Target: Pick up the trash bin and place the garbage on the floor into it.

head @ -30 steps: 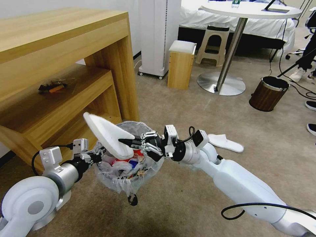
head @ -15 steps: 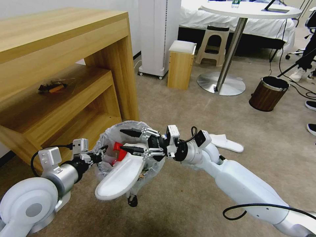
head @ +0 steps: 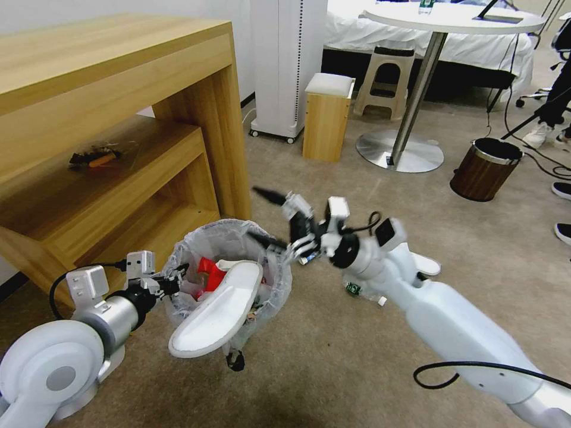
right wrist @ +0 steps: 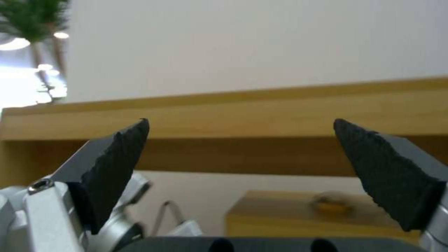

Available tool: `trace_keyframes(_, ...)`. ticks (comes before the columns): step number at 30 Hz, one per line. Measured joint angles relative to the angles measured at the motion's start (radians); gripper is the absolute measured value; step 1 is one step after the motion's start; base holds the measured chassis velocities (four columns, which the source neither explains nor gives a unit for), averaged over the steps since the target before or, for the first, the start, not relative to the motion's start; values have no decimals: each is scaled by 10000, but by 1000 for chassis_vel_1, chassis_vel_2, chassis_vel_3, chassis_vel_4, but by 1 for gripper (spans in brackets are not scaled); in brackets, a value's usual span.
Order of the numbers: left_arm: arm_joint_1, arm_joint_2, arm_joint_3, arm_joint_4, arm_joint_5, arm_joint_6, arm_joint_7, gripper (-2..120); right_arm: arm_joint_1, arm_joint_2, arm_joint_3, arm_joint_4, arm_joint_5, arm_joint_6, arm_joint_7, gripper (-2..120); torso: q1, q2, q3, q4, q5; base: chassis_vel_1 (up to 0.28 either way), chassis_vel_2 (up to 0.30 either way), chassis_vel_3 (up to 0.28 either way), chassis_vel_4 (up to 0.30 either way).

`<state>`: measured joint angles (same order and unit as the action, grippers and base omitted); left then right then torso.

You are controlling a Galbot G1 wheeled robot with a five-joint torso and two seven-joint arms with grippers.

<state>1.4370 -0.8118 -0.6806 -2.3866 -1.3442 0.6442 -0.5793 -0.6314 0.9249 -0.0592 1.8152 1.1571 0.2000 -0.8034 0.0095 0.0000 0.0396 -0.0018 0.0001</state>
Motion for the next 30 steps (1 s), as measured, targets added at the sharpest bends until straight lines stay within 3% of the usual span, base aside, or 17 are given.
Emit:
trace_keyframes(6,12,33,-17,-20,-92,65,-193,0,-734,-479,1410,350,-27,-218,668,100,0,0,0,0,0,0,0,0,0)
trace_keyframes(8,16,33,-31,-63,-140,110,-451,0,-1302,-762,2228,523,-542,-454,1226,100,0,0,0,-1,0,0,0,0,0)
trace_keyframes(12,40,6,-33,-76,-100,152,-611,0,-1840,-985,2924,625,-1117,-471,1963,100,-1,0,0,-2,2,0,0,0,0)
trace_keyframes(15,206,-145,-136,-198,29,153,-755,0,-2208,-1118,3351,637,-1774,-212,3668,100,0,0,0,-2,1,0,0,0,0)
trace_keyframes(16,206,-145,-136,-198,29,153,-755,0,-2208,-1118,3351,637,-1774,-212,3668,100,0,0,0,-2,1,0,0,0,0)
trace_keyframes(19,334,-286,-263,-347,70,150,-860,0,-2494,-1079,3647,558,-2518,-21,5170,100,0,0,0,4,0,0,0,0,0)
trace_keyframes(23,392,-402,-355,-473,68,141,-883,0,-3124,-973,4429,613,-2720,-9,5650,100,-1,0,0,-1,1,0,0,0,0)
trace_keyframes(30,431,-500,-458,-493,111,81,-869,0,-3940,-774,5694,444,-3168,422,5319,100,0,0,0,-1,0,0,0,0,0)
